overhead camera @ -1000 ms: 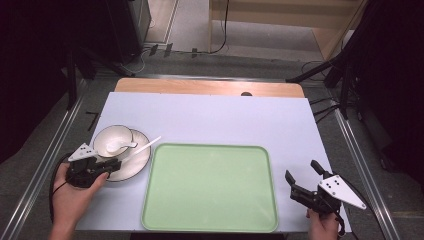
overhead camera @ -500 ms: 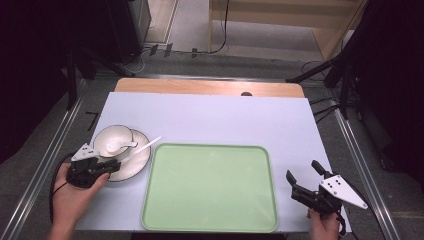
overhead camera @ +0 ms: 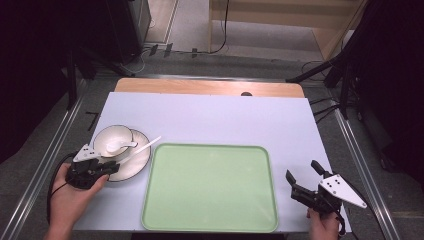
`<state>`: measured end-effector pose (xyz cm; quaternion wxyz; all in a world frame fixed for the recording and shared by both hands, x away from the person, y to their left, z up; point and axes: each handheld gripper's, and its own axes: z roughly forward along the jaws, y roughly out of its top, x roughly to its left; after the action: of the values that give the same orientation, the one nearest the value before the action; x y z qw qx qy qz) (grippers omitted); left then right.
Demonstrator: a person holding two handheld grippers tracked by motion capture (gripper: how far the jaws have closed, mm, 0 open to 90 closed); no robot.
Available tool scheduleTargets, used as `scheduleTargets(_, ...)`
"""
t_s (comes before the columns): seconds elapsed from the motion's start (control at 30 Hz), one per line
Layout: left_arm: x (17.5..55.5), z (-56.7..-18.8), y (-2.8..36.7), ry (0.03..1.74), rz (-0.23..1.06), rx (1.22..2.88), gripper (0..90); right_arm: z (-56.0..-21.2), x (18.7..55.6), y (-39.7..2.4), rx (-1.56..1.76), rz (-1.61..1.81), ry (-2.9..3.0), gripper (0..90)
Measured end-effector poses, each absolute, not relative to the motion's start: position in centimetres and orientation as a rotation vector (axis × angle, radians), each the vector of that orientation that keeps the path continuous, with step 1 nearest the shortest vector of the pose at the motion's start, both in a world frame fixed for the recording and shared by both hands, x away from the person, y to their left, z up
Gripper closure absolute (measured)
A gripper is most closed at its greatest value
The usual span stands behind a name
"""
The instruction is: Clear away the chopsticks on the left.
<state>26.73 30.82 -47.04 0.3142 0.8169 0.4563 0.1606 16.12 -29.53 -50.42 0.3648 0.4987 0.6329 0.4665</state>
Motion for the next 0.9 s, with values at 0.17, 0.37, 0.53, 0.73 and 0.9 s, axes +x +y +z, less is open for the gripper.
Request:
scheduleTargets(0.17,26.7,-47.2,31.1,1.202,0.414,2.163,76.2,-50.5,16.2,-29.6,1.286,1.203,1.63,12.9)
scheduleTargets(0.37,26.7,-47.4,30.5,1.193,0.418,2.187,76.0,-50.5,16.2,-29.5,1.284,1.202,1.634,12.9)
scheduleTargets(0.53,27.1,-48.0,29.5,1.184,0.418,2.247,76.2,-50.6,16.3,-29.4,1.289,1.203,1.637,12.9)
scheduleTargets(0.73,27.4,-48.6,28.9,1.17,0.4,2.284,80.0,-50.6,16.3,-29.4,1.285,1.202,1.642,12.9)
scheduleTargets(0.9,27.2,-48.5,28.4,1.14,0.394,2.312,85.0,-50.6,16.3,-29.4,1.286,1.2,1.644,12.9)
